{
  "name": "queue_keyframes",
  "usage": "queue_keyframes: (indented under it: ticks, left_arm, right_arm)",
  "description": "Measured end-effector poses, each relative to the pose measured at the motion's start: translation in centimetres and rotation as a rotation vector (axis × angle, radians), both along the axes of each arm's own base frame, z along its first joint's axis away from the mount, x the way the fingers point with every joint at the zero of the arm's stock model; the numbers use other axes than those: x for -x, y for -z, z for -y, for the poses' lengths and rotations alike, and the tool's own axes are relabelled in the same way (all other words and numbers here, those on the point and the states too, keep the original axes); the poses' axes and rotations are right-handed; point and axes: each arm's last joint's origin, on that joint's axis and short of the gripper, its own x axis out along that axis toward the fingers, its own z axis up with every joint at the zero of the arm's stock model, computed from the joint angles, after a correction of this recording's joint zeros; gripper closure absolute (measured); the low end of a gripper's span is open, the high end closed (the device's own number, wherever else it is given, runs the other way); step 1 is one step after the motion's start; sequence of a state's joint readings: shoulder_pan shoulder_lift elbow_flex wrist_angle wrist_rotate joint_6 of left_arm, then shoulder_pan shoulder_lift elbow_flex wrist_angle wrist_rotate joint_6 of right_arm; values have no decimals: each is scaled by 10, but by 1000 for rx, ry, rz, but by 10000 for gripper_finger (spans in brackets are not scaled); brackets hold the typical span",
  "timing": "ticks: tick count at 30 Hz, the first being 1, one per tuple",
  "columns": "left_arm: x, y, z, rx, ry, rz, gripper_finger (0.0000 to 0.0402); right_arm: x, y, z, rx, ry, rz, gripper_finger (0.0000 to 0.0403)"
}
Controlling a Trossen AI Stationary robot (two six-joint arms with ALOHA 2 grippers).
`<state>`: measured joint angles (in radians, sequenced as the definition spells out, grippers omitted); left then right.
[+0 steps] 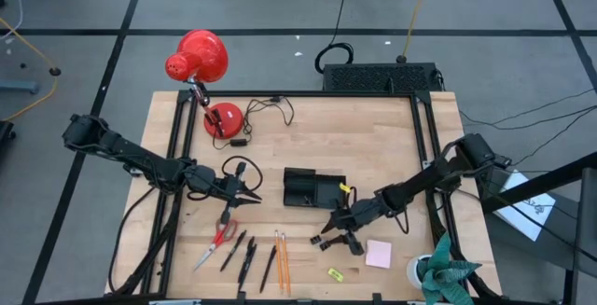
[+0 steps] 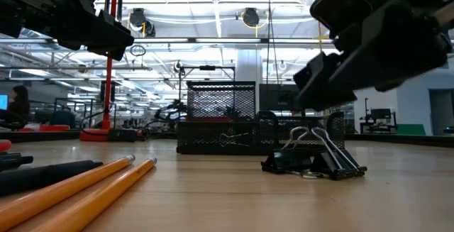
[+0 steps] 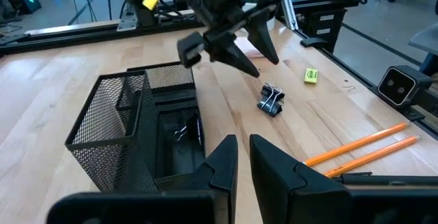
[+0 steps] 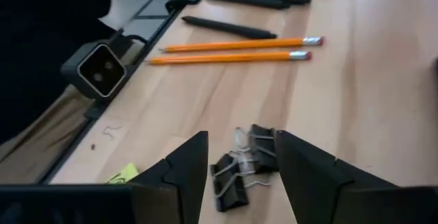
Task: Pick and place office supplies into organizer
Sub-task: Put the black binder clip into the black desk organizer
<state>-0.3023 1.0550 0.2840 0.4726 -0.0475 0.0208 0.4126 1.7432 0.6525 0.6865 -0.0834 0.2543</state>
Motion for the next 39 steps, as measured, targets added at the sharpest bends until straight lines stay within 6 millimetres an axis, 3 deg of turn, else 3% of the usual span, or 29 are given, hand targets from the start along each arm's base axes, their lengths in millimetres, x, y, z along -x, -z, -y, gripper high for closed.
queue_keyframes:
  ticks: [11,22,31,39]
  left_arm:
    - [0,0,0,4,-1,0,355]
    - [0,0,0,3,-1,0,355]
    - [0,0,0,3,-1,0,355]
    - [0,0,0,-4,-5,1,355]
  right_arm:
    - [-3,25,-2,-20,21,-61,238]
    - [-1,24,-8,-19,-3,-42,240]
    - [-2,25,-13,3,27,-17,280]
    - [-16,39,-19,17,-11,-39,328]
